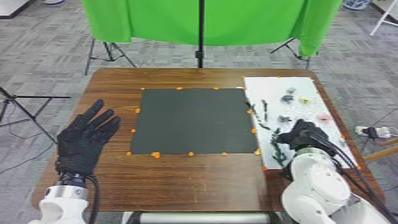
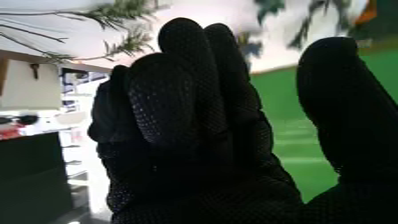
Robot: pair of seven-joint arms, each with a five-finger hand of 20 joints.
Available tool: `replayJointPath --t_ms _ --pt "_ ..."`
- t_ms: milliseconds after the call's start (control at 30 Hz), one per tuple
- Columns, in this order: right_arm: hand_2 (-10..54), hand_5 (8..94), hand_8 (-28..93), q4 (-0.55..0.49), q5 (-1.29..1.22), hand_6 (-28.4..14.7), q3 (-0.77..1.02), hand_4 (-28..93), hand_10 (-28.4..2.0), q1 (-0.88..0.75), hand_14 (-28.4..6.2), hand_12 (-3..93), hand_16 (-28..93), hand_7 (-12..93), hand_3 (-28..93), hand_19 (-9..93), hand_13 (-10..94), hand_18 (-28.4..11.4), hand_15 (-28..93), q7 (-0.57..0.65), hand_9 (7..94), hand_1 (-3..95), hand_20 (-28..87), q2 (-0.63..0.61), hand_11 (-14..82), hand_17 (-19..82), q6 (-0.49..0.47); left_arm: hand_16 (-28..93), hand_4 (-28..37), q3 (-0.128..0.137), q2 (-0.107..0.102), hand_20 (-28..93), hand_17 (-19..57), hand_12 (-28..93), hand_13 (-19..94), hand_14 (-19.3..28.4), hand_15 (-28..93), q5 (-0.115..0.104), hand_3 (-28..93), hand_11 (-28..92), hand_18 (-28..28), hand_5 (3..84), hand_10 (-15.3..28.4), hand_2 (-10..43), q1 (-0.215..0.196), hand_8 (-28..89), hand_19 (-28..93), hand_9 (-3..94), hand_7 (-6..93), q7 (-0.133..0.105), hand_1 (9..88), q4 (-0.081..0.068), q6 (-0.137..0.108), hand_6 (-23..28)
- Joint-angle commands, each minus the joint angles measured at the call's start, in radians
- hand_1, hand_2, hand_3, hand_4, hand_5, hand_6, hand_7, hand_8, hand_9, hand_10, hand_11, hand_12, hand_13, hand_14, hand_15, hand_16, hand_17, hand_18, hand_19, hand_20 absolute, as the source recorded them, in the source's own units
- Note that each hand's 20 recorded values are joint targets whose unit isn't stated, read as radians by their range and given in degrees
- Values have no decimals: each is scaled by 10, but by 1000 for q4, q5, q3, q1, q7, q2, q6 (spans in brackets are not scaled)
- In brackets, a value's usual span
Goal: Arrange flowers
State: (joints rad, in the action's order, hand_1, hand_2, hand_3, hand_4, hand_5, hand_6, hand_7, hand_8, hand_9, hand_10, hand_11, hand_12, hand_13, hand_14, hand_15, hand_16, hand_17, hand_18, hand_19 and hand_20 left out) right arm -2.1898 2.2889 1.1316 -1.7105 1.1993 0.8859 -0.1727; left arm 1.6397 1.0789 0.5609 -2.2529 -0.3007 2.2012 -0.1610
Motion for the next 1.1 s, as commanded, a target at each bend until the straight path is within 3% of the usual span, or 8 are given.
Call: replayJointPath --t_ms 33,333,433,567,800,900,1067,1100 --pt "-43 628 -139 63 -3 -84 -86 -199 -215 46 -129 182 129 367 745 932 703 -238 739 -4 689 323 194 0 428 424 -30 -76 -261 0 5 116 -110 99 229 254 450 -6 801 223 239 387 190 71 -17 -90 508 335 95 7 231 3 -15 91" --pt "-65 629 -137 165 15 -77 -230 -208 -213 149 -134 181 123 401 745 932 688 -242 742 11 684 360 172 3 433 404 -103 -80 -260 2 3 115 -110 100 229 259 455 -7 800 224 239 387 191 70 -19 -89 509 334 96 12 232 5 -16 92" --pt "-87 648 46 183 13 -72 -254 -242 -196 154 -116 188 125 447 717 932 720 -233 746 19 721 416 218 7 472 430 -96 -80 -260 4 3 115 -111 101 229 259 455 -7 800 224 239 387 191 70 -20 -89 509 334 96 9 232 6 -18 92" --pt "-95 700 110 188 22 -60 -275 -269 -166 147 -89 217 145 500 697 932 776 -207 746 16 778 527 279 -9 495 490 -90 -80 -258 7 2 114 -111 101 229 259 455 -8 799 222 240 387 192 70 -28 -88 510 335 95 5 232 9 -20 92" --pt "-95 778 137 183 92 -52 -306 -282 -134 153 -72 258 163 433 703 932 835 -199 725 12 846 572 317 -64 446 537 54 -79 -258 4 -5 113 -111 102 230 260 453 -9 800 221 240 388 193 70 -20 -88 510 336 94 -5 232 3 -16 93" --pt "-95 789 146 173 126 -51 -304 -282 -132 167 -70 260 166 420 712 932 844 -196 724 17 861 571 328 -78 440 549 115 -79 -259 0 -12 113 -111 102 230 261 452 -12 799 220 240 388 193 69 -6 -88 510 336 94 -12 233 0 -16 93" --pt "-95 801 156 142 175 -51 -285 -282 -134 187 -65 259 169 405 723 932 854 -196 724 7 873 569 345 -74 441 560 177 -79 -259 4 -17 112 -111 103 231 261 453 -16 800 220 240 388 193 69 -22 -88 510 336 94 -22 233 8 -23 93" --pt "-95 803 158 134 186 -51 -283 -282 -134 188 -65 259 170 403 725 932 855 -196 725 8 875 569 348 -76 441 562 188 -79 -258 4 -15 112 -111 103 231 261 453 -15 801 220 240 388 193 69 -21 -88 510 336 94 -14 232 6 -21 93"
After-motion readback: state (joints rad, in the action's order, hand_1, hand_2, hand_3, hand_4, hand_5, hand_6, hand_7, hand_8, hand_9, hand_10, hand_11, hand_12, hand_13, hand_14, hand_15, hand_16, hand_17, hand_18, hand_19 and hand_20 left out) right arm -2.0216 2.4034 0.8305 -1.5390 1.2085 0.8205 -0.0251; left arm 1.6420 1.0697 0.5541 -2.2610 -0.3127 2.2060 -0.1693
